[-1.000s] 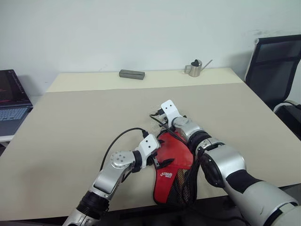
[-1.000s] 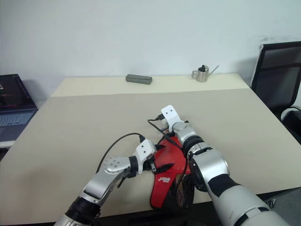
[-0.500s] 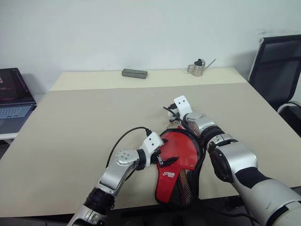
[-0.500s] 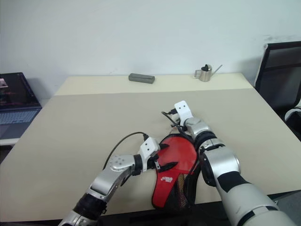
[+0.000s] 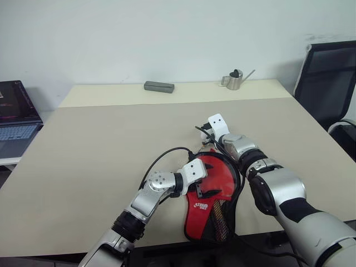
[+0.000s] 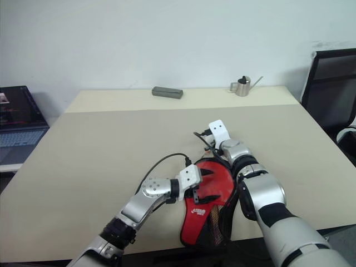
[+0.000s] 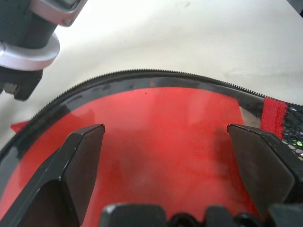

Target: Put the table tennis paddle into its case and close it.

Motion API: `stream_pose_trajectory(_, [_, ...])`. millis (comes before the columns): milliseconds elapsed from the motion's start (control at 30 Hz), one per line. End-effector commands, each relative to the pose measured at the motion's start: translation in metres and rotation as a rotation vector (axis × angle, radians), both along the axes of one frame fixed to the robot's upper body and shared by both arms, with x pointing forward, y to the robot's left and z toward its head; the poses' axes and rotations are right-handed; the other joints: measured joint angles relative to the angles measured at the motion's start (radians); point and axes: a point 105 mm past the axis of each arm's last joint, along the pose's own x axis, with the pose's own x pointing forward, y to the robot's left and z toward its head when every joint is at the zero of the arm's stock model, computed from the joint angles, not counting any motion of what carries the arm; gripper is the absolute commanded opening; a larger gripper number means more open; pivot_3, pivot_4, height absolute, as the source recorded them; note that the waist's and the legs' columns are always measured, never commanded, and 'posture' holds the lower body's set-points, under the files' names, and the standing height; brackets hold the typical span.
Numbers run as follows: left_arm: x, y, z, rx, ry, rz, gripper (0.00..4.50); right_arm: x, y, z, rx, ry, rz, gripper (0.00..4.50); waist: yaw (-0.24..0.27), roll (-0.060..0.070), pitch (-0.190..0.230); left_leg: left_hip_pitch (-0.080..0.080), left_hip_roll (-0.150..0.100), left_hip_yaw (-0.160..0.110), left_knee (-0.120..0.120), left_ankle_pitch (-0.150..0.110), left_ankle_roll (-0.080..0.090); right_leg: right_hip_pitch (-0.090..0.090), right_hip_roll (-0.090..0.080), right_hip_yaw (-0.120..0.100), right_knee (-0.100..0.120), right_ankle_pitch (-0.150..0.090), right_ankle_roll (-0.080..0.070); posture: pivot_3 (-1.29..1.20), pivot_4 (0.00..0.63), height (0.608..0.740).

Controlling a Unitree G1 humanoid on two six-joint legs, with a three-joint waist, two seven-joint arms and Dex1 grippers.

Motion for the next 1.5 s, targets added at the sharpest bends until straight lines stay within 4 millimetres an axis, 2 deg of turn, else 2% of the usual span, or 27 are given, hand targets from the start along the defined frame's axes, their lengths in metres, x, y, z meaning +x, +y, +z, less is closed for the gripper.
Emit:
stream_pose_trajectory(33, [-0.009,0.017,-0.039,0.122,0.067,0.006,4.50,0.007,-0.007,0.016,0.020,-0.056,-0.017,0.01,0.000,-0.001,-0.001,0.000,0.000,0.000,0.000,0.000,0.000,0.000,0.000,0.000,0.000,0.000,0.000,0.00,0.150,0.740])
stream_pose_trajectory(167, [-0.009,0.022,-0.046,0.137,0.069,0.008,4.50,0.009,-0.018,0.020,0.019,-0.061,-0.038,0.01,-0.001,-0.002,-0.002,0.001,0.000,-0.001,0.000,0.000,0.000,0.000,0.000,0.000,0.000,0.000,0.000,0.00,0.150,0.740])
stream_pose_trajectory(400, [-0.007,0.026,-0.050,0.140,0.076,0.022,4.50,0.014,-0.065,0.031,-0.015,-0.070,-0.107,0.01,0.000,-0.003,-0.003,0.001,0.000,0.000,0.000,0.000,0.000,0.001,0.000,0.000,0.000,0.000,0.000,0.00,0.150,0.740])
stream_pose_trajectory(700, [-0.006,0.025,-0.053,0.149,0.074,0.033,4.50,0.003,-0.102,0.031,-0.026,-0.009,-0.093,0.01,0.003,-0.003,-0.003,0.001,0.000,-0.001,0.001,0.001,0.002,0.002,0.000,0.000,0.001,0.000,0.001,0.00,0.150,0.740])
stream_pose_trajectory(833, [-0.003,0.023,-0.052,0.141,0.072,0.044,4.50,-0.029,-0.127,0.018,-0.082,0.066,-0.029,0.01,0.018,-0.003,-0.005,0.000,-0.001,-0.003,0.001,0.001,0.002,0.003,0.000,-0.001,-0.001,0.000,0.001,0.00,0.150,0.740])
stream_pose_trajectory(1033, [0.001,0.017,-0.051,0.128,0.064,0.053,4.50,-0.102,-0.150,0.001,-0.123,0.212,0.096,0.01,0.032,0.001,-0.008,-0.002,-0.001,-0.006,0.001,0.001,0.001,0.005,0.000,-0.004,-0.002,-0.001,0.002,0.00,0.150,0.740])
stream_pose_trajectory(1100, [0.001,0.015,-0.051,0.126,0.063,0.055,4.50,-0.123,-0.151,0.000,-0.118,0.255,0.146,0.01,0.031,0.001,-0.008,-0.001,0.000,-0.006,0.001,0.001,0.001,0.006,0.000,-0.004,-0.003,-0.002,0.002,0.00,0.150,0.740])
stream_pose_trajectory(1300, [0.004,0.011,-0.051,0.124,0.054,0.056,4.50,-0.162,-0.147,0.006,-0.083,0.341,0.279,0.01,0.034,-0.002,-0.006,-0.001,0.001,-0.007,0.001,0.001,0.001,0.005,-0.001,-0.005,-0.007,-0.006,0.001,0.00,0.150,0.740])
stream_pose_trajectory(1433, [0.007,0.008,-0.049,0.118,0.048,0.055,4.50,-0.191,-0.144,0.008,-0.085,0.410,0.429,0.01,0.043,-0.003,-0.006,-0.002,0.000,-0.007,0.001,0.001,0.001,0.006,-0.002,-0.006,-0.011,-0.006,0.001,0.00,0.150,0.740])
stream_pose_trajectory(1500, [0.008,0.007,-0.049,0.116,0.045,0.056,4.50,-0.207,-0.142,0.008,-0.095,0.442,0.505,0.01,0.047,-0.003,-0.006,-0.002,0.000,-0.006,0.001,0.001,0.001,0.006,-0.001,-0.007,-0.014,-0.002,0.007,0.00,0.150,0.740])
